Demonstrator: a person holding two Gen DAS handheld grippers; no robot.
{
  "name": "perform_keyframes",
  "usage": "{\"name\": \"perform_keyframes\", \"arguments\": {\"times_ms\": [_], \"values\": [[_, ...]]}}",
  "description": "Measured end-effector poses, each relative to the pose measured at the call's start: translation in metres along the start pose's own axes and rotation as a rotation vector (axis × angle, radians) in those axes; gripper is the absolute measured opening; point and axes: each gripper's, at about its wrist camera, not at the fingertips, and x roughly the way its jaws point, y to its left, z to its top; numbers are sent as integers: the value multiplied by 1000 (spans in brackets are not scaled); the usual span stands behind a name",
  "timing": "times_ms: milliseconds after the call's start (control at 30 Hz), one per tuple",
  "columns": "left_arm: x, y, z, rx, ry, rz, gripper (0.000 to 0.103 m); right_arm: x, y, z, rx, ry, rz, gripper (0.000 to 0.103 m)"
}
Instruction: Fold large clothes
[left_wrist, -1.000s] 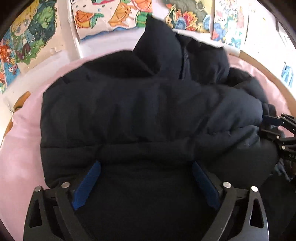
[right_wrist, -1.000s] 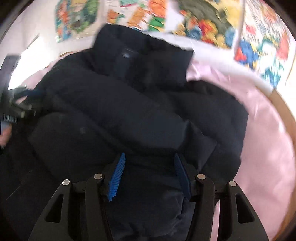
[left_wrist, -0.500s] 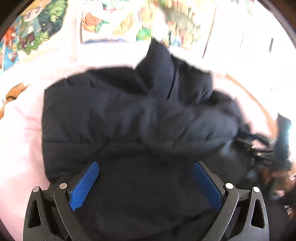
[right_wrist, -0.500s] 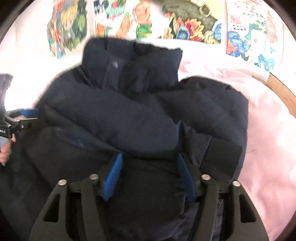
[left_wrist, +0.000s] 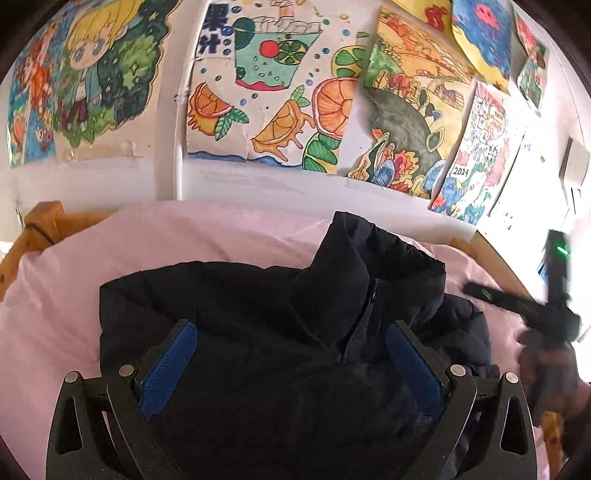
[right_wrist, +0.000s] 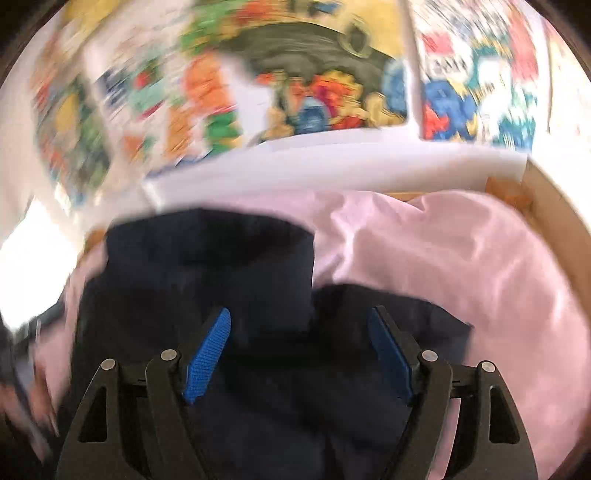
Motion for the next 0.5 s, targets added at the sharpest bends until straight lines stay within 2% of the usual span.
{"name": "perform_keyframes", "arguments": {"times_ms": [100, 167, 200, 233, 367, 500], "values": [[-1, 4, 0, -9, 0, 2, 103, 37, 1, 10, 110, -2, 16, 72], [-5, 7, -3, -11, -21, -6, 103, 58, 4, 9, 150, -10, 26, 60], [-7, 8, -6, -22, -44, -25, 103, 62, 5, 7, 157, -10, 24, 34], [-7, 9, -9, -32, -52, -43, 103, 64, 7, 2, 157, -17, 39, 22], [-5, 4, -13, -42, -44, -70, 103, 45, 22, -10, 73, -83, 62, 15], [-22, -2, -11, -69, -117, -124, 103, 1, 36, -27, -44, -106, 89, 13]]}}
